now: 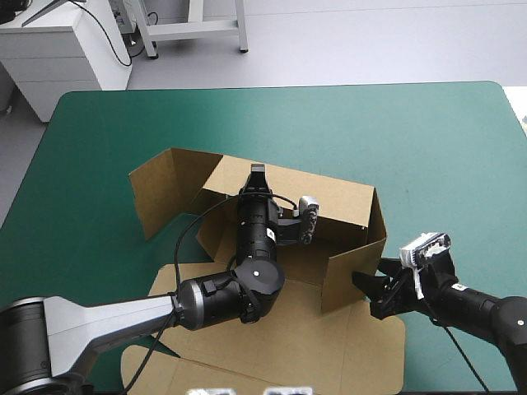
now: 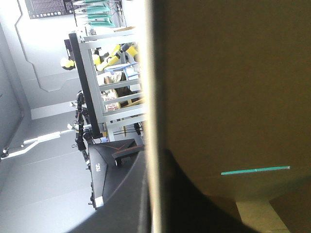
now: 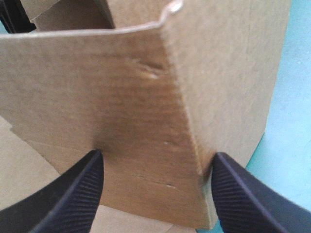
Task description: Fold the box
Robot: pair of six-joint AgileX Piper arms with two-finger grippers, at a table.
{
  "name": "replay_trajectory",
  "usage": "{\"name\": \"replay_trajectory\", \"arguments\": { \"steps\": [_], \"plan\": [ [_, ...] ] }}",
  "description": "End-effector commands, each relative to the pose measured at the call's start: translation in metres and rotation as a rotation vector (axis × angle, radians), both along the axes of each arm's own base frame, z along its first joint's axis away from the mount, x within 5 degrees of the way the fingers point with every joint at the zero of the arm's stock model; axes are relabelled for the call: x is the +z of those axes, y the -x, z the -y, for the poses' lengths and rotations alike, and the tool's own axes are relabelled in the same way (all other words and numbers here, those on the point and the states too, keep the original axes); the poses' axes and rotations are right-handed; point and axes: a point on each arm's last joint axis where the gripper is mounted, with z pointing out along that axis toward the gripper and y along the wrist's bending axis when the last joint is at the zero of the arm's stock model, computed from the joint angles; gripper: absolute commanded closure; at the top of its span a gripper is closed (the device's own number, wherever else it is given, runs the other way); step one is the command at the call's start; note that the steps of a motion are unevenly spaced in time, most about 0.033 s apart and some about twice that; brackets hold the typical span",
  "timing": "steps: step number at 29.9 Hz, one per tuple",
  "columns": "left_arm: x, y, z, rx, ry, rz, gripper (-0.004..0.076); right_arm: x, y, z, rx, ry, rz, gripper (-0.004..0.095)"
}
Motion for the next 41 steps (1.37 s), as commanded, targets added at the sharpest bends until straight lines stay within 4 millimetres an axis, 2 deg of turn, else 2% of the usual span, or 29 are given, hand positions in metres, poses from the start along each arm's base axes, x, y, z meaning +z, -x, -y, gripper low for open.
{"name": "replay_trajectory", "arguments": {
  "steps": [1, 16, 20, 24, 30, 41],
  "plan": [
    [0.013, 0.002, -0.004, 0.002, 0.048, 0.01, 0.0732, 0.009, -0.005, -0.004, -0.034, -0.023, 0.058, 0.0315],
    [0.014, 0.002, -0.003, -0.001, 0.046, 0.016, 0.0731, 0.012, -0.006, -0.026, -0.082, 0.009, 0.134, 0.0321],
    [0.018, 0.001, -0.002, 0.003, 0.065, 0.017, 0.0731, -0.002, -0.009, -0.03, -0.074, 0.046, 0.094, 0.0321],
    [0.031, 0.0, 0.002, 0.005, 0.11, 0.02, 0.0708, -0.017, -0.017, -0.035, -0.076, 0.095, 0.051, 0.0321],
    [0.044, 0.0, 0.006, 0.017, 0.182, -0.007, 0.0708, -0.029, -0.027, -0.047, -0.098, 0.138, 0.038, 0.0321],
    [0.04, 0.001, 0.009, -0.001, 0.215, -0.062, 0.0708, -0.02, -0.022, -0.067, -0.222, 0.093, 0.169, 0.0325]
  ]
}}
